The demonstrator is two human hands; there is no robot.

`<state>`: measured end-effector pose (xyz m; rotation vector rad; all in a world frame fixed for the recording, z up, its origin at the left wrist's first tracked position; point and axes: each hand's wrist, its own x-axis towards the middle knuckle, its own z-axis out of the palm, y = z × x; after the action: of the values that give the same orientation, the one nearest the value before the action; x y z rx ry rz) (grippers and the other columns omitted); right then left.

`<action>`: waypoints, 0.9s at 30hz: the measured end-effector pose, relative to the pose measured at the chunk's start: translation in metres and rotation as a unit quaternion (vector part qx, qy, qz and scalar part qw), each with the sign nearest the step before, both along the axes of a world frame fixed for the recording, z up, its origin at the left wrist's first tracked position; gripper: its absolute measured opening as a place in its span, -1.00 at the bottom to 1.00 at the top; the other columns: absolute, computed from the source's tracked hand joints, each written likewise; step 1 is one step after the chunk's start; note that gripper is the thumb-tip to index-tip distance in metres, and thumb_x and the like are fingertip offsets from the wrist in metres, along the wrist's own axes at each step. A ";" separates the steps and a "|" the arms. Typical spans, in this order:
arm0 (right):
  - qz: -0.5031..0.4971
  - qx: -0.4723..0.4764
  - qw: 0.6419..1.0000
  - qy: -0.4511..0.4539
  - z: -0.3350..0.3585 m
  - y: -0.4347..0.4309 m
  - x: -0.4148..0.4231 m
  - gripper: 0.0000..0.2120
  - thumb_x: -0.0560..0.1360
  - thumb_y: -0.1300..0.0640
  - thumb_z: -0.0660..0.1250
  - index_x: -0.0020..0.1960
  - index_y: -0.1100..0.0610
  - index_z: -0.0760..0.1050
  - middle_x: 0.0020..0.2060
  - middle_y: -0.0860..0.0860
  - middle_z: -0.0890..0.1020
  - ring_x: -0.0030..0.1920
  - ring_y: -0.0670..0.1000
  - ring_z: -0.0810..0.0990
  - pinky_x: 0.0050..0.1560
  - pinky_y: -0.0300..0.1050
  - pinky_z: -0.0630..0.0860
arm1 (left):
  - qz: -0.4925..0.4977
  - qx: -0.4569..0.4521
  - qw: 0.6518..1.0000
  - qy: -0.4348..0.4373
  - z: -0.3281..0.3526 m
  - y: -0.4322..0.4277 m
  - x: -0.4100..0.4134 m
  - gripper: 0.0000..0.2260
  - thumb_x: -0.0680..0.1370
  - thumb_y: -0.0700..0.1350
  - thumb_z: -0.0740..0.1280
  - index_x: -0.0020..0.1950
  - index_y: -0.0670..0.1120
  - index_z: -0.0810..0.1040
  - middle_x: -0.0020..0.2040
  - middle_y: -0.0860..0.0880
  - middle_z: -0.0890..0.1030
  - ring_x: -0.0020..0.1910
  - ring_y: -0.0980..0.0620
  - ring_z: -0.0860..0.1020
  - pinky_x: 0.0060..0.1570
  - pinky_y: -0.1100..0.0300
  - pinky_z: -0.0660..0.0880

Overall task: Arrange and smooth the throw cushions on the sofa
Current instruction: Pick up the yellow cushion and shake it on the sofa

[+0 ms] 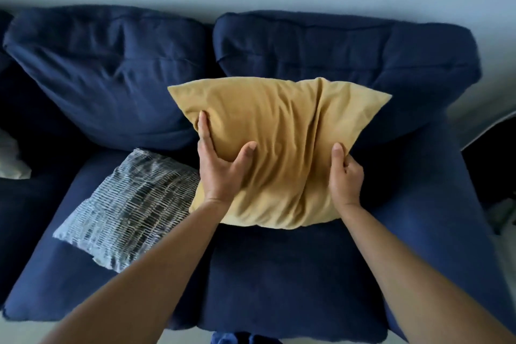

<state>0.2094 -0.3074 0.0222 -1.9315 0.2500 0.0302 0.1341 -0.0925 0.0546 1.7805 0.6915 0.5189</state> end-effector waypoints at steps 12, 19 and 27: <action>0.042 -0.185 0.970 0.150 -0.044 -0.040 0.043 -0.42 0.64 -0.21 -0.01 0.56 0.07 0.14 0.35 0.20 0.43 0.29 0.29 0.47 0.23 0.20 0.42 | -0.168 0.066 0.940 0.288 -0.049 0.020 0.049 -0.08 0.53 0.14 0.39 0.58 0.25 -0.28 0.53 -0.10 0.21 0.40 -0.15 0.40 0.27 -0.10 0.48; -0.033 -0.132 0.990 0.022 -0.030 0.002 0.008 -0.43 0.67 -0.02 0.11 0.60 0.09 0.01 0.43 0.13 0.37 0.21 0.09 0.53 0.02 -0.06 0.46 | -0.150 0.105 0.956 0.231 -0.049 0.049 0.024 -0.33 0.60 0.03 0.32 0.61 0.21 0.03 0.45 -0.01 0.33 0.26 0.01 0.48 0.08 0.12 0.46; 0.157 -0.162 0.973 -0.058 -0.035 0.142 -0.050 -0.63 0.65 0.09 0.16 0.44 0.06 0.38 0.13 0.05 0.60 0.03 0.04 0.59 -0.11 -0.17 0.42 | -0.099 0.119 0.939 0.308 -0.062 0.154 -0.049 -0.70 0.59 0.01 0.26 0.31 0.12 0.58 0.36 0.03 0.50 0.19 -0.03 0.57 0.19 0.11 0.45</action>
<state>0.1595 -0.1655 -0.0127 -2.2723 -0.1406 0.0907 0.0852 0.0616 -0.0073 2.2384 0.8848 -0.1164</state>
